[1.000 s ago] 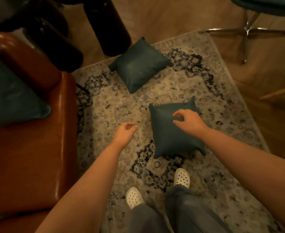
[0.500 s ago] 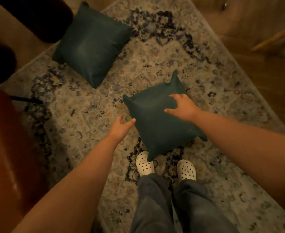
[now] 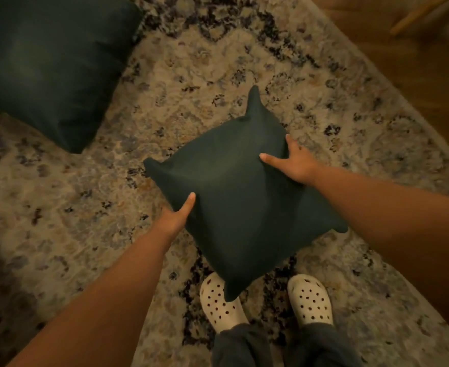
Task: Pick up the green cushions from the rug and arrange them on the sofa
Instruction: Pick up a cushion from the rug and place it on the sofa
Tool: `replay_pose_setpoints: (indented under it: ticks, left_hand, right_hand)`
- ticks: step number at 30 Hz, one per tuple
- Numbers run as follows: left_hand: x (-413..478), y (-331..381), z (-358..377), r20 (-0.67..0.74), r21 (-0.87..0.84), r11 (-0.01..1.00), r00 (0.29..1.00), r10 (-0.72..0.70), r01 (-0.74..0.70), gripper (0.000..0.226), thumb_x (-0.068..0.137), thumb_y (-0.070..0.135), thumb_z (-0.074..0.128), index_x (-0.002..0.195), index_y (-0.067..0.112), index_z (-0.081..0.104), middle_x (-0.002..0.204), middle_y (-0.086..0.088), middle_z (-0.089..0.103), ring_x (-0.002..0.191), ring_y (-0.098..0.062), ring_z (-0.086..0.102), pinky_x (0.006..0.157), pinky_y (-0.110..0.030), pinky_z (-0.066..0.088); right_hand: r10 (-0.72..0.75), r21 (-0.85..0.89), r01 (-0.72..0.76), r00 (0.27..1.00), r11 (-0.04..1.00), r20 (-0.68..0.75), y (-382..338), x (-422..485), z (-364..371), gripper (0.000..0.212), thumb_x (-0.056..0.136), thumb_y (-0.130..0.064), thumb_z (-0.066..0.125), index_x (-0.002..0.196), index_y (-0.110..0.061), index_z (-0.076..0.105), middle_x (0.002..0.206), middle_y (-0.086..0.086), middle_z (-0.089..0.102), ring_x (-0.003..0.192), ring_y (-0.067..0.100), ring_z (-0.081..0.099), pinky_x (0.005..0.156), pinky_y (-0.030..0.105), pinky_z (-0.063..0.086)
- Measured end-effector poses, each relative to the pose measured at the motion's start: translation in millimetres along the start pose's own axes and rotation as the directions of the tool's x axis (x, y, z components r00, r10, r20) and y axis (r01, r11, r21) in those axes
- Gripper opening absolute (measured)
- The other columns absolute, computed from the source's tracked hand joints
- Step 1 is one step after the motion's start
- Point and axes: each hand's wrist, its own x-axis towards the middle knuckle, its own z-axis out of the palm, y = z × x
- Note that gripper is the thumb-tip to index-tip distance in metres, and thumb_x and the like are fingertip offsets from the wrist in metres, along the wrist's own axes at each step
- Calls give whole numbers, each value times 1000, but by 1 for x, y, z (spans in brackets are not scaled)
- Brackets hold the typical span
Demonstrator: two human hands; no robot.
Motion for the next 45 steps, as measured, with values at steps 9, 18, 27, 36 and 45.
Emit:
replay_pose_setpoints:
  ticks: [9, 18, 27, 36, 45]
  left_hand:
    - [48, -20, 27, 64, -236, 969, 996, -56, 69, 147, 29, 85, 57, 152, 17, 12, 156, 1, 27, 141, -25, 29, 115, -46, 26]
    - [-9, -18, 34, -83, -417, 888, 981, 174, -193, 120, 40, 81, 66, 143, 30, 35, 141, 10, 47, 128, -16, 46, 109, -38, 36]
    - [-109, 2, -29, -272, -435, 843, 939, 212, -317, 110, 48, 69, 70, 142, 24, 36, 139, 5, 50, 123, -18, 49, 106, -39, 40]
    - [-233, -8, -97, -486, -503, 752, 859, 162, -427, 120, 33, 75, 74, 135, 20, 44, 120, 8, 58, 110, -16, 56, 93, -33, 46]
    - [-421, -63, -176, -714, -515, 579, 690, 117, -631, 98, 48, 53, 74, 135, 25, 38, 119, 6, 56, 108, -18, 56, 89, -35, 45]
  right_hand:
    - [-1, 383, 0, 1000, 924, 3, 31, 55, 7, 139, 32, -77, 80, 149, -33, 18, 144, -5, 43, 117, 19, 53, 101, 40, 44]
    - [-74, 552, 112, 993, 826, -91, 46, 7, 1, 121, 39, -70, 82, 142, -25, 37, 129, -6, 59, 108, 15, 61, 93, 36, 50]
    - [-155, 583, 127, 988, 802, -2, -8, -77, -20, 127, 33, -73, 82, 141, -26, 34, 125, -7, 57, 110, 17, 58, 99, 40, 47]
    - [-386, 581, 279, 920, 765, 65, -93, -178, -38, 101, 30, -80, 77, 117, -33, 54, 119, -7, 64, 106, 15, 61, 96, 38, 48]
    - [-514, 604, 276, 816, 748, 264, -183, -333, -30, 74, 44, -76, 64, 107, -37, 54, 70, -32, 67, 61, -15, 60, 57, 16, 44]
